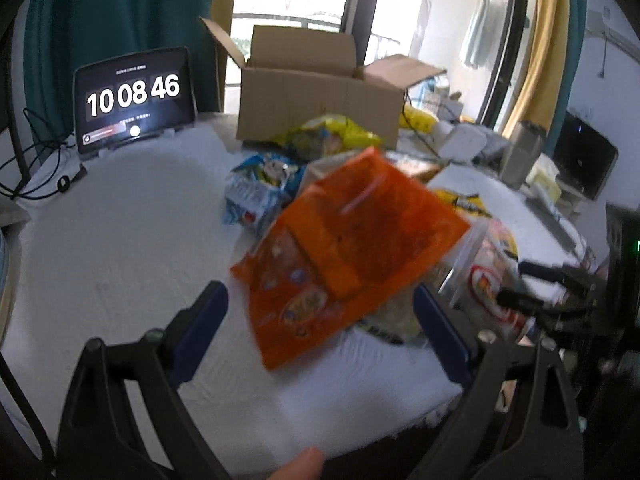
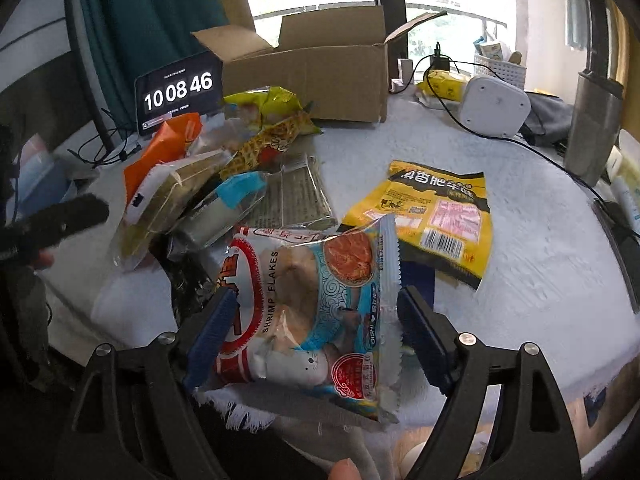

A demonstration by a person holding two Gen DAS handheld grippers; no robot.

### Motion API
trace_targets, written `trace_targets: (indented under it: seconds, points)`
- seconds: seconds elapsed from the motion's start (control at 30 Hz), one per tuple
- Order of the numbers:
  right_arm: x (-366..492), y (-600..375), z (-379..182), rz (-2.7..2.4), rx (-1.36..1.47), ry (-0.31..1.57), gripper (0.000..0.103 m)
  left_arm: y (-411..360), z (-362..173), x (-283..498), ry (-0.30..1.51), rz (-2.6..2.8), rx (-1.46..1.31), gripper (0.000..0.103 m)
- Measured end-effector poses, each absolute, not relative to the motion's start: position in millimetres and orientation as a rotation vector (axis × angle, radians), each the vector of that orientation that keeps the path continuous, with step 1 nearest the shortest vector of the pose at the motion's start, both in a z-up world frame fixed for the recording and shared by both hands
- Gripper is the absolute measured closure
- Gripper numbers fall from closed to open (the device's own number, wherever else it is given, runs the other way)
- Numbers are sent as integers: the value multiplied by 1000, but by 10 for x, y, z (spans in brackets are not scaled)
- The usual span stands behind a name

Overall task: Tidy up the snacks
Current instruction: 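Grasp the orange bag with the left tool while the right tool grasps the shrimp flakes bag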

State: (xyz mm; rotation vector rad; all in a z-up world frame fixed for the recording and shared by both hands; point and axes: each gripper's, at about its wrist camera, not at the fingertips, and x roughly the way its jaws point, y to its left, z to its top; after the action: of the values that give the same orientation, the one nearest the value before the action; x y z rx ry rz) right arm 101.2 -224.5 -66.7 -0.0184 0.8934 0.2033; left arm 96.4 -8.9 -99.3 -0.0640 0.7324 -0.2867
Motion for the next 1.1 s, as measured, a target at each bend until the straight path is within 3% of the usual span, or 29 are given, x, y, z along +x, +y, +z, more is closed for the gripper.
trace_targets:
  seconds: [0.27, 0.53, 0.63, 0.67, 0.7, 0.8, 0.9, 1.1]
  points:
    - [1215, -2213, -744, 186, -1, 911, 18, -141, -1234, 1024, 766, -244, 151, 8]
    - [1327, -2210, -769, 186, 17, 943, 18, -181, -1276, 1317, 743, -262, 192, 8]
    - [1350, -2214, -786, 194, 22, 955, 23, -185, -1278, 1462, 746, -291, 178, 10]
    - [1355, -2212, -781, 194, 21, 954, 24, -193, -1278, 1504, 746, -303, 179, 18]
    - [1360, -2208, -779, 200, 19, 958, 27, -212, -1283, 1530, 750, -315, 185, 34]
    - [1356, -2190, -779, 228, 23, 967, 39, -208, -1307, 1631, 765, -296, 190, 60]
    - [1360, -2172, -757, 233, 19, 963, 50, -115, -1272, 1701, 761, -283, 145, 67]
    - [1369, -2123, -571, 261, -7, 926, 70, 42, -1133, 1714, 724, -285, 70, 70]
